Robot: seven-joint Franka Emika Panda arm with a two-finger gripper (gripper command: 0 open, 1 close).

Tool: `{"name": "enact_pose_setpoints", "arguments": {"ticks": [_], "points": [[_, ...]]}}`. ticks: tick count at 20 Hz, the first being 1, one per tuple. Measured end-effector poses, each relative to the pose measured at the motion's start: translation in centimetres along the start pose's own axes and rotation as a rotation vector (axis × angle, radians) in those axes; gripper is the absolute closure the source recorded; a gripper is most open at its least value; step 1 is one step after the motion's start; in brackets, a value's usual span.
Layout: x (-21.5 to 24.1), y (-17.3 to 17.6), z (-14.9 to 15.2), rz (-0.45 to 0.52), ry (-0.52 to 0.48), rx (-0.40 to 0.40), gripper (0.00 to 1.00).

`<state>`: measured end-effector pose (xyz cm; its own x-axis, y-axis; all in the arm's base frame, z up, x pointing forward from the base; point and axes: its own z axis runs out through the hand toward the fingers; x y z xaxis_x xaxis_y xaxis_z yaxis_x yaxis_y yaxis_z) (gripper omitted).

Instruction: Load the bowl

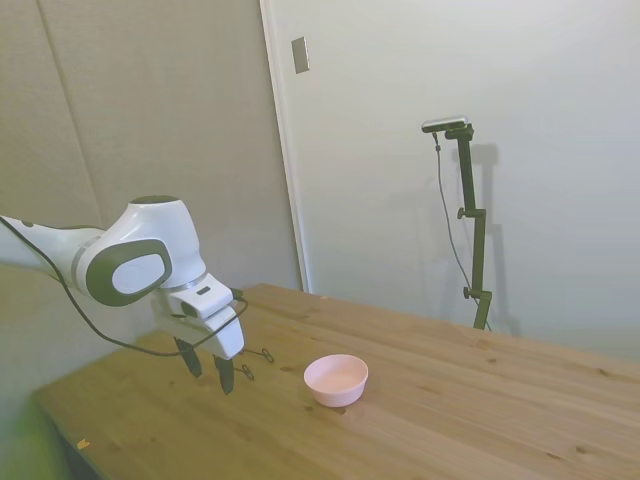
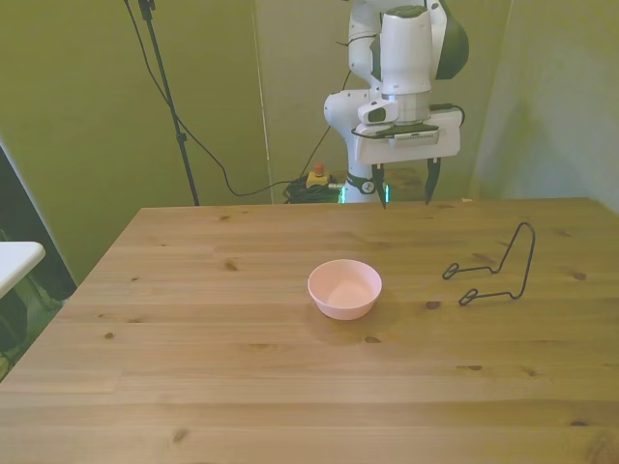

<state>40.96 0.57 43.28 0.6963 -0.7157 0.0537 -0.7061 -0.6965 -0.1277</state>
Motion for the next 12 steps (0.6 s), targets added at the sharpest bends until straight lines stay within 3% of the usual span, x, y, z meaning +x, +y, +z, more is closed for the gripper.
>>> {"name": "enact_pose_setpoints", "arguments": {"ticks": [12], "points": [[3.3,-1.1,-1.4,0.015,0.129,-0.022,0.00]]}}
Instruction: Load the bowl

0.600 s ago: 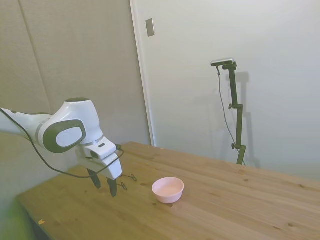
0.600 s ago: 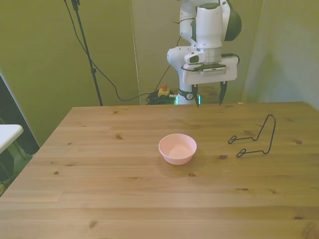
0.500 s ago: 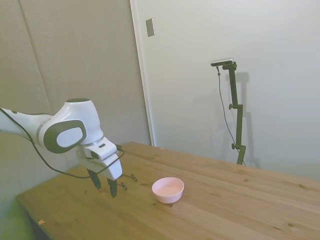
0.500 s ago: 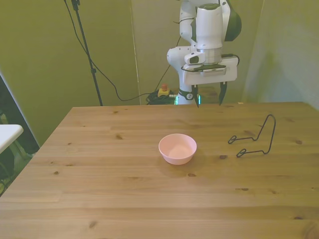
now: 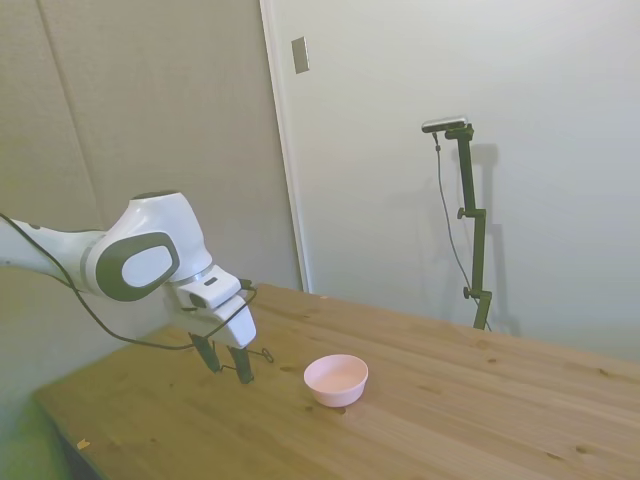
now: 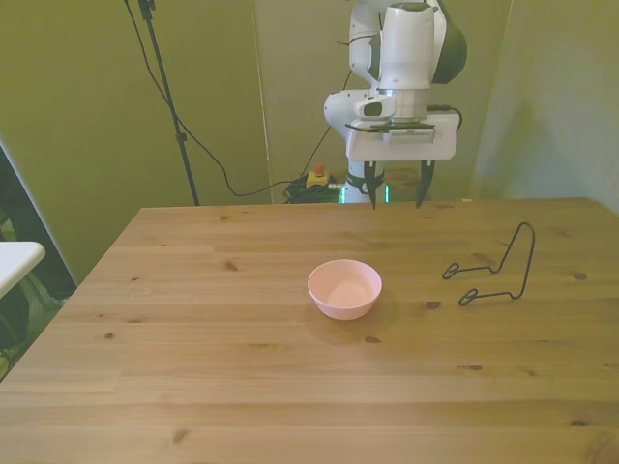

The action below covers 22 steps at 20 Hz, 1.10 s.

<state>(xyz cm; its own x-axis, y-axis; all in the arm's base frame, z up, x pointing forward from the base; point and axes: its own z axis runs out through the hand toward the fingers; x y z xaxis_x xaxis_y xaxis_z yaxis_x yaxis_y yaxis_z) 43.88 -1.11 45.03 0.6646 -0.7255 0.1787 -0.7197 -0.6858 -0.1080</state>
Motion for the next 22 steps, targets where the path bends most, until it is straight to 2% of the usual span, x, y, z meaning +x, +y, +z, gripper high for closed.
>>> {"name": "enact_pose_setpoints", "arguments": {"ticks": [9,15,22], "points": [[5.8,-4.1,1.3,0.025,0.065,-0.002,0.00],[9.1,-6.4,4.0,0.046,0.067,-0.022,0.00],[10.5,-7.5,7.5,0.069,0.060,-0.065,0.00]]}}
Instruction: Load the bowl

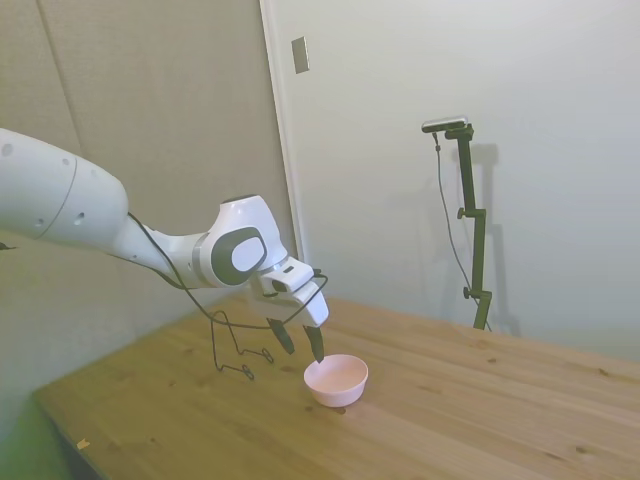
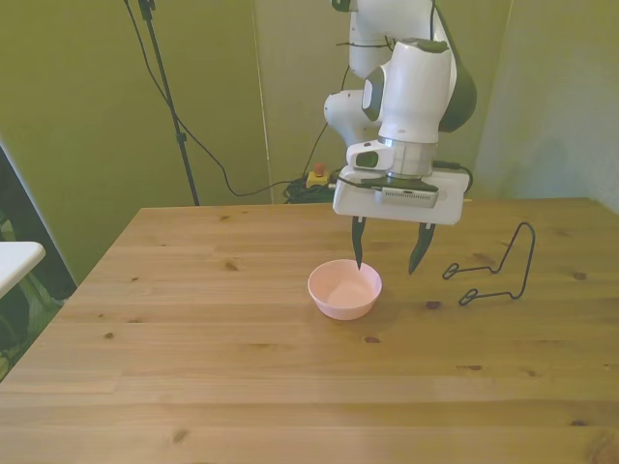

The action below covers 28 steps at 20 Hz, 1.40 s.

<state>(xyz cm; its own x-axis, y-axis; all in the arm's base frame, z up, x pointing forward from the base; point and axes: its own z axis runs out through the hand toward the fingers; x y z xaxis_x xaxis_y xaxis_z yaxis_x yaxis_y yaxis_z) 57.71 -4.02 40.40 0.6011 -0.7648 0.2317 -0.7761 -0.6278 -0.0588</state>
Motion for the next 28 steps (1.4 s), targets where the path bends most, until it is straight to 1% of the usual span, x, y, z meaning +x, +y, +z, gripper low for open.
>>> {"name": "enact_pose_setpoints", "arguments": {"ticks": [6,7,12,17,28], "points": [[0.8,0.3,2.6,0.013,0.002,-0.026,0.00],[0.8,0.3,3.0,0.014,0.001,-0.028,1.00],[1.2,0.5,4.6,0.022,-0.003,-0.037,1.00],[1.7,0.8,4.8,0.035,-0.002,-0.036,1.00],[1.9,0.4,4.9,0.035,-0.002,-0.030,1.00]]}}
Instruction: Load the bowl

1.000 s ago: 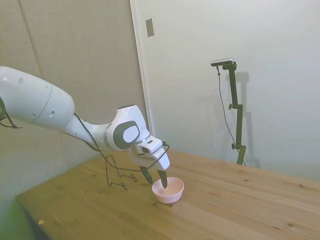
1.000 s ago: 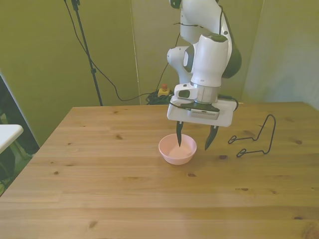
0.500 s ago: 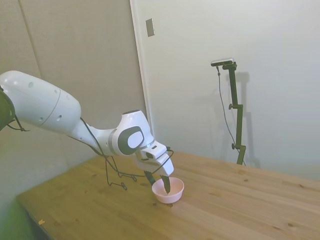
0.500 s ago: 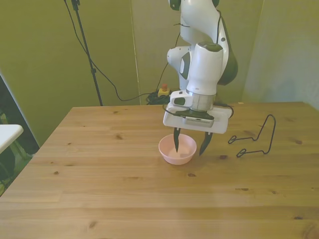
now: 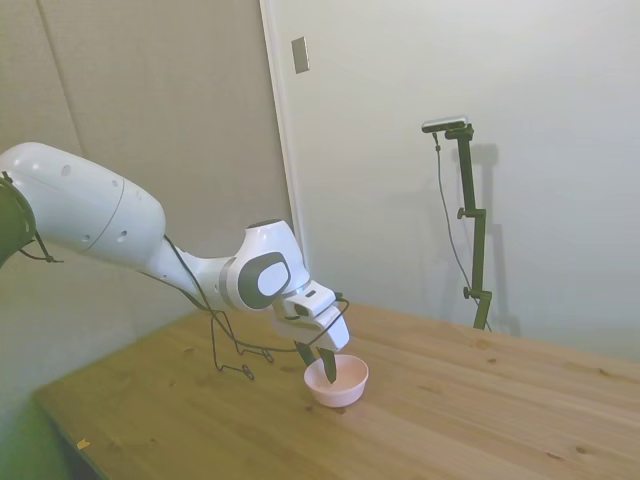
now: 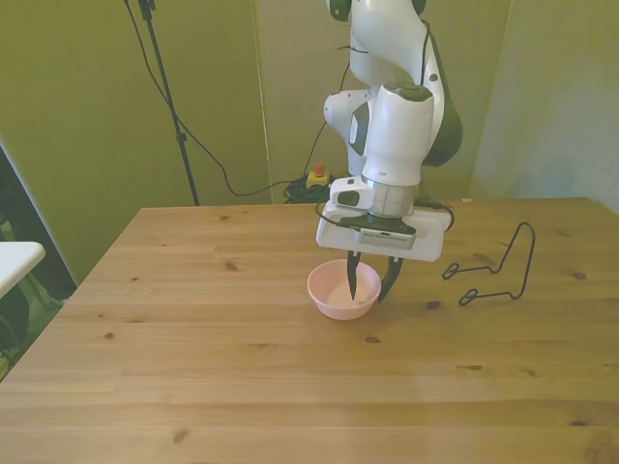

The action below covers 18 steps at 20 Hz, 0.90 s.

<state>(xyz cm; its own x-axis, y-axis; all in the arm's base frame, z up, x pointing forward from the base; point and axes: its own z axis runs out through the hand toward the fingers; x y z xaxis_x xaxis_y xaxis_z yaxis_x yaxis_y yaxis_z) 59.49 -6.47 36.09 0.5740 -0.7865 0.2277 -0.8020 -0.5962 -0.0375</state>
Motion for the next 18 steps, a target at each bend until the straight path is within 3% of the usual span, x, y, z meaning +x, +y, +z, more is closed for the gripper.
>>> {"name": "enact_pose_setpoints", "arguments": {"ticks": [10,15,18], "points": [[0.7,0.6,-0.2,0.014,-0.038,0.033,1.00],[1.6,0.5,-3.0,0.008,-0.092,0.144,1.00],[0.8,-0.1,-6.5,-0.021,-0.148,0.223,1.00]]}}
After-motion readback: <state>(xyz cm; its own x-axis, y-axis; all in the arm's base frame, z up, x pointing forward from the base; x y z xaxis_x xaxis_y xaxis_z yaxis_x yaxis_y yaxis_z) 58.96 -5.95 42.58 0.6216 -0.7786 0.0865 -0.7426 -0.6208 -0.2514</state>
